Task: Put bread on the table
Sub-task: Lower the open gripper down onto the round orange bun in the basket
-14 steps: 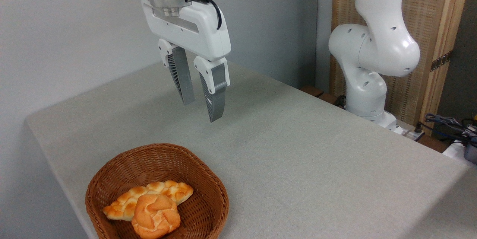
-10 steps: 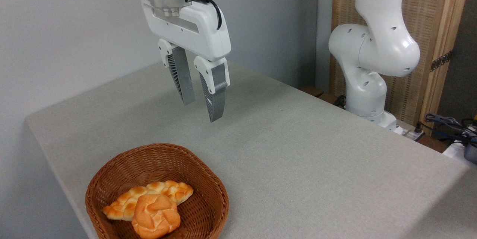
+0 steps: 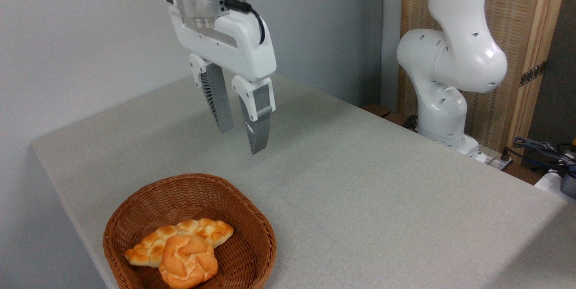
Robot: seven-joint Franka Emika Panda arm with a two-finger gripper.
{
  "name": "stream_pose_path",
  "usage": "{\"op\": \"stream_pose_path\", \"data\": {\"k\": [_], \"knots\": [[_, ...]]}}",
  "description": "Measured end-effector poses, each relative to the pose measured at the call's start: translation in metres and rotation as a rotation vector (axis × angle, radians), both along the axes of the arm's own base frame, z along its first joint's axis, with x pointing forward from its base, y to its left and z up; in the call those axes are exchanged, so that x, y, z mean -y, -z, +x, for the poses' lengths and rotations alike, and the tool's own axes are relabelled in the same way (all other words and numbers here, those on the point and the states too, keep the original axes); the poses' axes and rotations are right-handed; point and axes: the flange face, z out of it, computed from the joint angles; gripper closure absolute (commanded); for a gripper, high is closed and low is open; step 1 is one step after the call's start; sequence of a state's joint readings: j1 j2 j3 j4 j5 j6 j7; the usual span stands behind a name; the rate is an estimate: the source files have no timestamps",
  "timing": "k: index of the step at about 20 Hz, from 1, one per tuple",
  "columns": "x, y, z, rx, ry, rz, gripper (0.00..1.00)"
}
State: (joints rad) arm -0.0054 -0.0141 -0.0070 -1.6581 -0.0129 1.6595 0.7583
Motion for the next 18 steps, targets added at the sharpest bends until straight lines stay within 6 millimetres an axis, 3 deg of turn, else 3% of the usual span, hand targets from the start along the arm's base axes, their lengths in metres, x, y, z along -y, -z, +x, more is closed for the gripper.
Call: {"op": "stream_pose_path", "data": {"k": [4,10,14,18], "knots": [[-0.001,0.019,0.029,0.093,-0.003,-0.001,0.00],[-0.001,0.083,0.084,0.210,-0.008,-0.002,0.00],[-0.002,0.104,0.098,0.242,0.027,0.002,0.00],[-0.021,0.111,0.099,0.234,0.061,0.014,0.00]]}}
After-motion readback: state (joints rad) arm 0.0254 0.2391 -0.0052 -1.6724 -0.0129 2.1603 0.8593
